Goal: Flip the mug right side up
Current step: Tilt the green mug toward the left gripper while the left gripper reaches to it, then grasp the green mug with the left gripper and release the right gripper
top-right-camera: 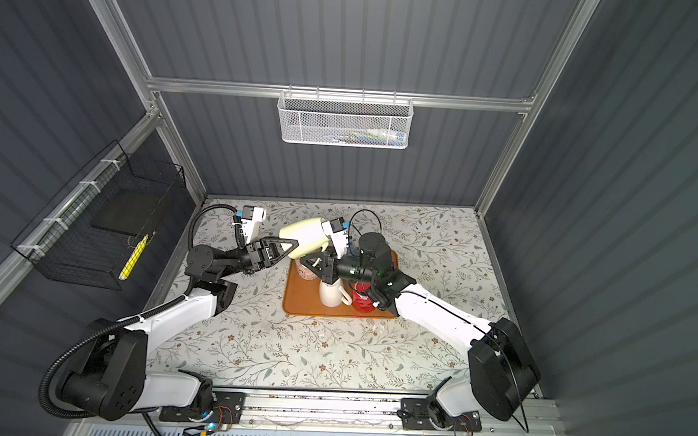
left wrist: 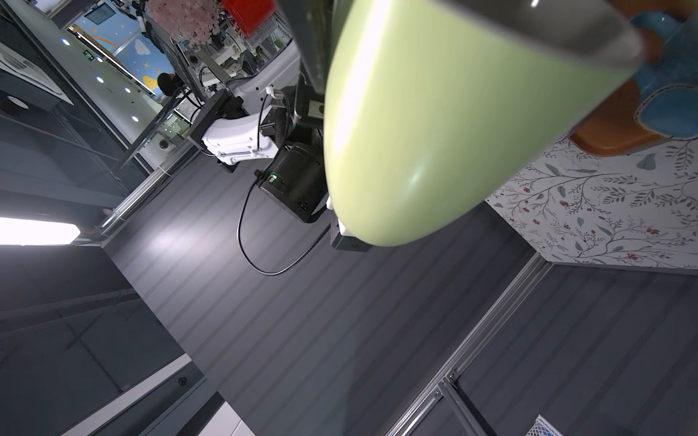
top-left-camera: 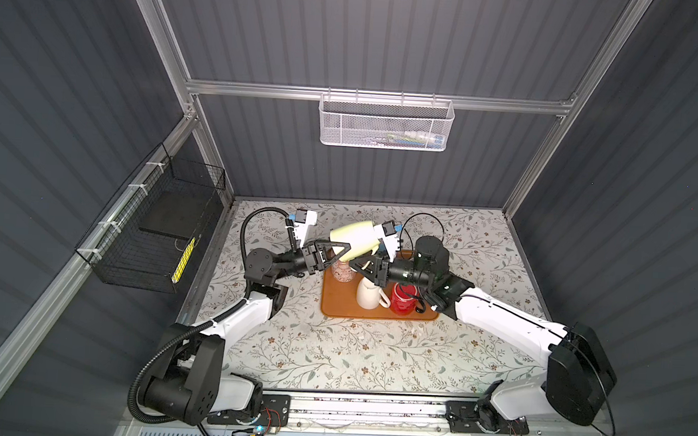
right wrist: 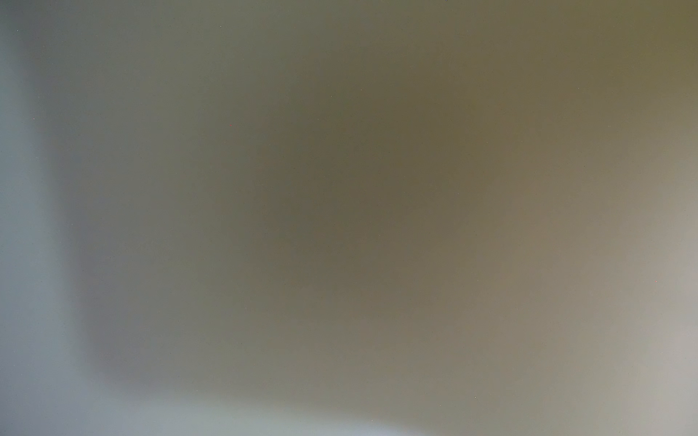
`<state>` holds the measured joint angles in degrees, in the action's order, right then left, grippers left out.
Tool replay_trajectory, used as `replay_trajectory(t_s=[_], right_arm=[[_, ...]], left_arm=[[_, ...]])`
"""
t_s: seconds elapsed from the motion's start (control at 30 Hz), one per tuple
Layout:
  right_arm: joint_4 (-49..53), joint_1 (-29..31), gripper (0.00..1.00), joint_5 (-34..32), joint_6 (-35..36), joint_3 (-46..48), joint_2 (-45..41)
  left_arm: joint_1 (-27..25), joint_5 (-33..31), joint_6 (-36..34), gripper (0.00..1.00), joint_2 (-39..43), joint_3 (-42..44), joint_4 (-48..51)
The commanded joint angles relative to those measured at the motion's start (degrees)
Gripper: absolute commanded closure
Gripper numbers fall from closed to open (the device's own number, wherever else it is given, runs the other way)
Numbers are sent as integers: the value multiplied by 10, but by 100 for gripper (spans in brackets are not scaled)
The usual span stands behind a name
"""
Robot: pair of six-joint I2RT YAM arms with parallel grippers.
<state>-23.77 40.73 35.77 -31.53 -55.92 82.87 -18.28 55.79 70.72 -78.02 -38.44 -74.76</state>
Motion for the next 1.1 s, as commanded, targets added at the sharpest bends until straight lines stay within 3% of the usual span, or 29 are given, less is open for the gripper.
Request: replay_trajectory(t_s=[0.0, 0.13, 0.27, 0.53, 0.87, 1.07], right_arm=[[-35, 6, 98, -4, 35, -10, 6], [-42, 6, 94, 2, 30, -11, 14], [-48, 6, 79, -1, 27, -10, 21], [-51, 2, 61, -7, 23, -10, 26], [-68, -2, 59, -3, 8, -5, 39], [-65, -9, 55, -7, 9, 10, 33]], left_arm=[[-2, -2, 42, 95, -20, 1, -54], [-2, -2, 67, 100, -35, -1, -92], [-2, -2, 77, 100, -42, -2, -110], [-2, 1, 49, 100, -23, -1, -70], [-1, 6, 3, 100, -2, -3, 1], [14, 11, -78, 100, 33, -4, 126]])
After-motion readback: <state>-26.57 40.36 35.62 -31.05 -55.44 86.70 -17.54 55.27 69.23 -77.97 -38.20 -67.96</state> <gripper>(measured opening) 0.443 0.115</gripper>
